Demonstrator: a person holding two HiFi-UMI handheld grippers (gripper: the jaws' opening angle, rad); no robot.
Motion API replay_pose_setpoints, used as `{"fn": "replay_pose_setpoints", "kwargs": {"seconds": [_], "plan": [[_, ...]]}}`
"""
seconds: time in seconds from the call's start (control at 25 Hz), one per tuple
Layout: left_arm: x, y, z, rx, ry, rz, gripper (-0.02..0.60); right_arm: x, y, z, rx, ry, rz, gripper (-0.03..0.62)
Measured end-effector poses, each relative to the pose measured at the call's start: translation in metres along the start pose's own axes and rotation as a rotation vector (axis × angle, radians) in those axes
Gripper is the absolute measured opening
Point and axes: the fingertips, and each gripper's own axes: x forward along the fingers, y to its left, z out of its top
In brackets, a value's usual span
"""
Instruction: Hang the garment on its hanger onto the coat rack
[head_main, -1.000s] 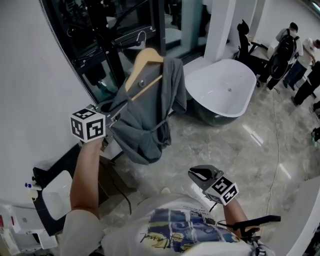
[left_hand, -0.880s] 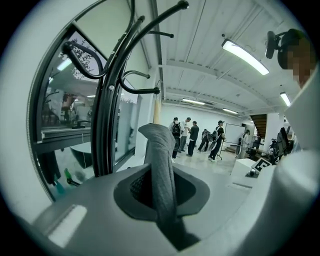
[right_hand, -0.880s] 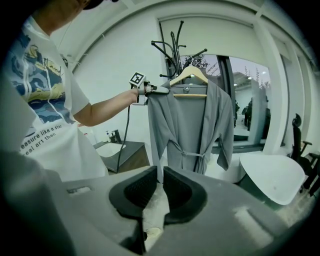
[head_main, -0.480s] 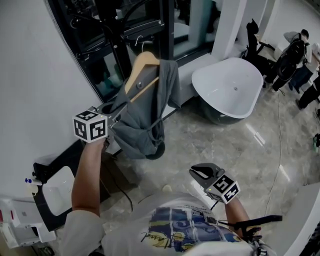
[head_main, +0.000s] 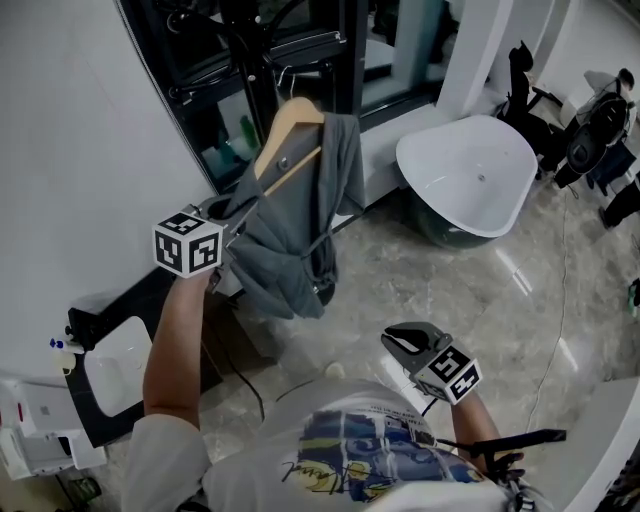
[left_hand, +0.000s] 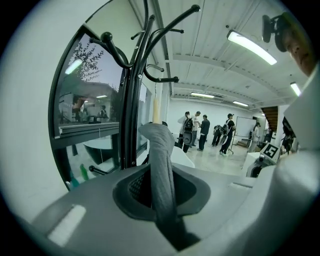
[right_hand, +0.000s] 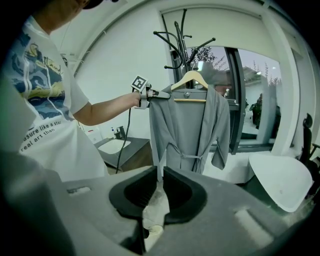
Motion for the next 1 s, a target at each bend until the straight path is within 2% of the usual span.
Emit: {"fn": "replay_pose_setpoints", "kwargs": {"seconds": [0.12,0.36,0.6,0.68,0.88,1.0], "plan": [[-0.001,-0.001,0.0,0.065,0.027,0.04,0.062,0.0,0.005,0.0,-0.002,-0.004,0.009,0.04],[-0.014,-0.002,0.016,0.17,0.031,0.136,0.169,-0.008,0.011,-0.006,-0.008,-0.006,0.005,0.04],[-0.038,-0.032,0.039,0.317,0.01,0.24,0.171,-0.03,0.022,-0.015,-0.012,-0.023,0.004,0.04],[-0.044,-0.059,0.044,0.354,-0.005,0.226,0.159,-0.038,0.025,-0.019,-0.013,-0.027,0.001,0.04],[-0.041,-0.141,0.032,0.371,0.005,0.088,0.114,-0.059,0.039,-0.028,-0.023,-0.039,-0.003,0.034],[-0.04,-0.187,0.01,0.365,0.012,0.024,0.047,-0.073,0.049,-0.038,-0.035,-0.042,-0.002,0.032]]}}
